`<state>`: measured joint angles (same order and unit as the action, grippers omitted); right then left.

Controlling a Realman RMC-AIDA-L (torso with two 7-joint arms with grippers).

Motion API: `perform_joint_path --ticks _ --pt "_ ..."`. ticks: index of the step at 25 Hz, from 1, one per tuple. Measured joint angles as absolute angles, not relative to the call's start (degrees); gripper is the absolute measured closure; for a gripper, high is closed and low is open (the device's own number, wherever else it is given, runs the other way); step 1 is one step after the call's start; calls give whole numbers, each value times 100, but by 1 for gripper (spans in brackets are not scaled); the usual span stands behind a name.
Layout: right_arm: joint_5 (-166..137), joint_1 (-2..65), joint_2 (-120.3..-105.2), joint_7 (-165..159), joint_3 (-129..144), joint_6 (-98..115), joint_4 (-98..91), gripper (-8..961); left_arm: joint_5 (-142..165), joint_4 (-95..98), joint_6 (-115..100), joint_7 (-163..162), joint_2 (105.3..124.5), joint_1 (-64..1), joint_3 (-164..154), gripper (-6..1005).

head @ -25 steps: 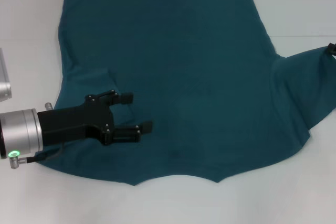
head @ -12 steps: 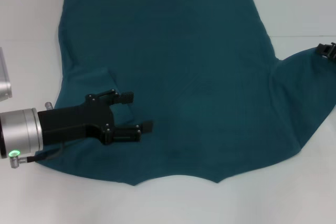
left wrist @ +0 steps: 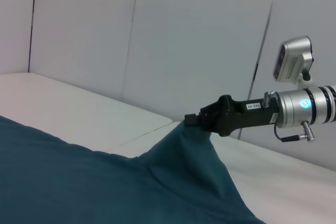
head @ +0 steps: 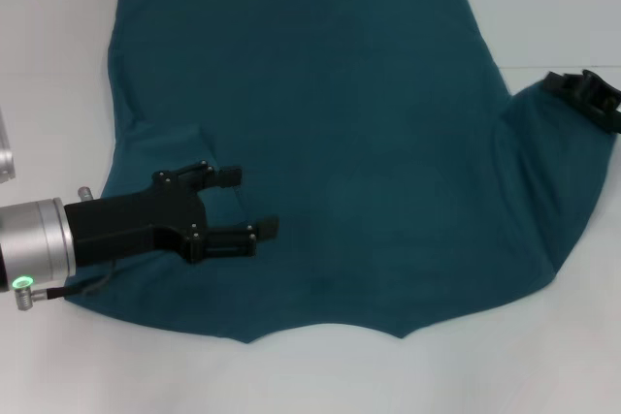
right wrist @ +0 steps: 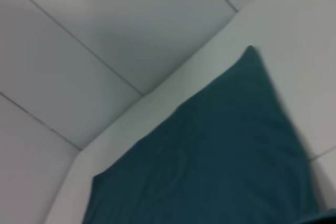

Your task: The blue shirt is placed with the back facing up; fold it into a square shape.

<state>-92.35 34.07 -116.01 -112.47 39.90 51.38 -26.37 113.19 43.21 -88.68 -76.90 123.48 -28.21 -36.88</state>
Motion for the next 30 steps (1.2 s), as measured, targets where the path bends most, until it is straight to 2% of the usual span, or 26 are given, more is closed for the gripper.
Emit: perform_joint_path --ticks 5,8,18,23,30 --pt "-9220 3661 -11739 -11297 4001 5117 -2607 951 11289 4318 -8868 -7690 12349 -2805 -3690 50" --pt "-9226 3801 -11907 -11287 4042 5028 -2596 950 11286 4316 -8868 -7690 12349 -2804 -3691 50" --pt "-9219 3912 -11967 -11172 4063 4925 -2270 946 11284 4315 -8839 -7690 12349 -2804 -3684 50" --pt "-9181 4095 -11997 -10705 4076 5197 -1986 815 11284 4322 -8819 -7690 12347 -2804 -3682 50" --pt "-9201 4081 -11960 -10711 4170 5270 -1983 643 11285 4318 -8834 -7690 12333 -2799 -3621 49"
